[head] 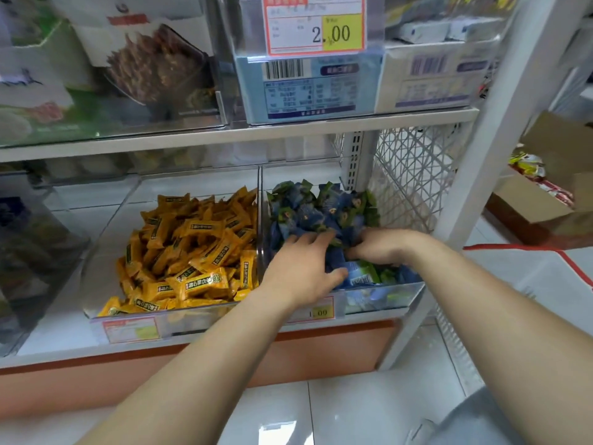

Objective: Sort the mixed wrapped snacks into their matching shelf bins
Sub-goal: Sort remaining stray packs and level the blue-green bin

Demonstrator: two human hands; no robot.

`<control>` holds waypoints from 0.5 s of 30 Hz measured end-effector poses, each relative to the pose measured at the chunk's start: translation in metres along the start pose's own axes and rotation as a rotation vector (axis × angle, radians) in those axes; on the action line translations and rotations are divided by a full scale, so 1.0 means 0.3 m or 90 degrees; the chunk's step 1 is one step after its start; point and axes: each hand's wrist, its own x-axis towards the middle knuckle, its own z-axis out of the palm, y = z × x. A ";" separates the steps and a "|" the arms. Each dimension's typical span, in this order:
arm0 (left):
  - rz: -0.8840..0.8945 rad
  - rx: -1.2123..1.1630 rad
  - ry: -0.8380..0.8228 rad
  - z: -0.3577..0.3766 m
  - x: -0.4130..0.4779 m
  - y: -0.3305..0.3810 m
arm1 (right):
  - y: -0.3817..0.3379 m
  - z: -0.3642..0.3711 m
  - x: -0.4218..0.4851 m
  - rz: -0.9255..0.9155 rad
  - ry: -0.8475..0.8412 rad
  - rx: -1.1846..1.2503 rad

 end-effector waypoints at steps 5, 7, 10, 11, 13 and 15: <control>-0.035 0.071 -0.065 -0.001 0.037 -0.001 | -0.005 0.020 0.021 0.012 -0.018 -0.021; -0.046 0.035 -0.069 -0.004 0.040 -0.006 | 0.005 0.024 0.020 0.027 -0.016 -0.006; -0.040 0.024 -0.052 -0.001 0.035 -0.010 | 0.019 0.022 0.018 0.005 -0.060 0.048; -0.037 0.024 -0.041 0.003 0.033 -0.011 | 0.022 0.020 0.022 0.012 -0.060 0.052; -0.037 0.014 -0.028 0.010 0.030 -0.009 | 0.023 0.020 0.035 0.031 -0.036 0.045; -0.043 -0.006 -0.021 0.016 0.030 -0.009 | 0.023 0.030 0.051 0.046 -0.015 0.068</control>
